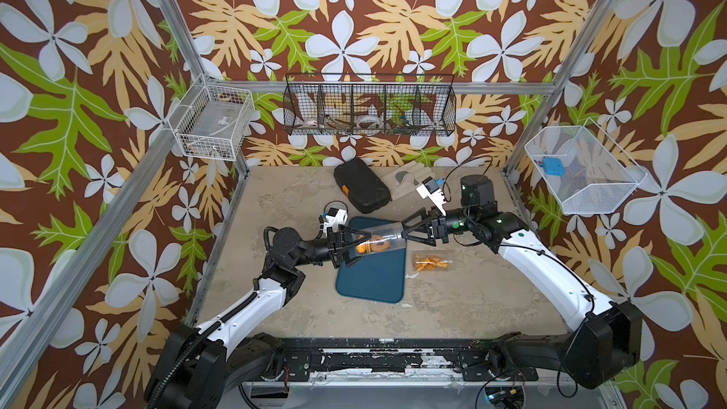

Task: Pour the cookies out of the jar
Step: Unscrew the lid from the jar.

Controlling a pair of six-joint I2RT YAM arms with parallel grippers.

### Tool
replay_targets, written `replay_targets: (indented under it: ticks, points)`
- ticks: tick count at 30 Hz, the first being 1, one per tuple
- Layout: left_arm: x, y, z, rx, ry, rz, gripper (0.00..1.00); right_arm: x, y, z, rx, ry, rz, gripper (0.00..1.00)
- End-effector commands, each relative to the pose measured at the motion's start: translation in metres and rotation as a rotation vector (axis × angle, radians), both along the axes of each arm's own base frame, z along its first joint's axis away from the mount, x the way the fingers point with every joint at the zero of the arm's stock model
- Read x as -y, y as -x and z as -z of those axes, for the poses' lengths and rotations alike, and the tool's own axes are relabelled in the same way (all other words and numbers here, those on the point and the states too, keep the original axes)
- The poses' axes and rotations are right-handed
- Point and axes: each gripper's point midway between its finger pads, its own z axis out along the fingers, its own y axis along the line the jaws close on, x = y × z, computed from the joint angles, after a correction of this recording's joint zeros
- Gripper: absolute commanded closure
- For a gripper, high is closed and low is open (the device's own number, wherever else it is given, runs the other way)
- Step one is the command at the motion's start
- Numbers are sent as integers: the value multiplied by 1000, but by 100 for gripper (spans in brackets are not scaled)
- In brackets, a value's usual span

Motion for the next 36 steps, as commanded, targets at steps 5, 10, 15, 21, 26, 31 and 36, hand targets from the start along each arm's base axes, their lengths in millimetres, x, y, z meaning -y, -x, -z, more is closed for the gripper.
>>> replay_targets:
  ticks: [5,10,15,21,26,31,36]
  points:
    - [-2,4,3,-45,-19,3,46,3,6,1,293,-30,-11,20]
    - [-3,1,-5,-20,-4,-17,46,9,-15,-7,56,-24,158,6]
    - [-4,-12,-11,282,-262,-83,46,-2,-15,1,-472,58,144,8]
    - [-16,-12,-3,630,-434,-142,49,11,-18,-23,-647,19,273,4]
    - [-19,-2,-17,962,-441,-163,50,10,-8,-26,-744,-3,241,3]
    - [-13,19,-44,1220,-326,-121,54,1,5,-10,-791,23,187,4]
    - [-12,31,-49,1289,-250,-94,57,-6,12,-18,-778,24,146,6]
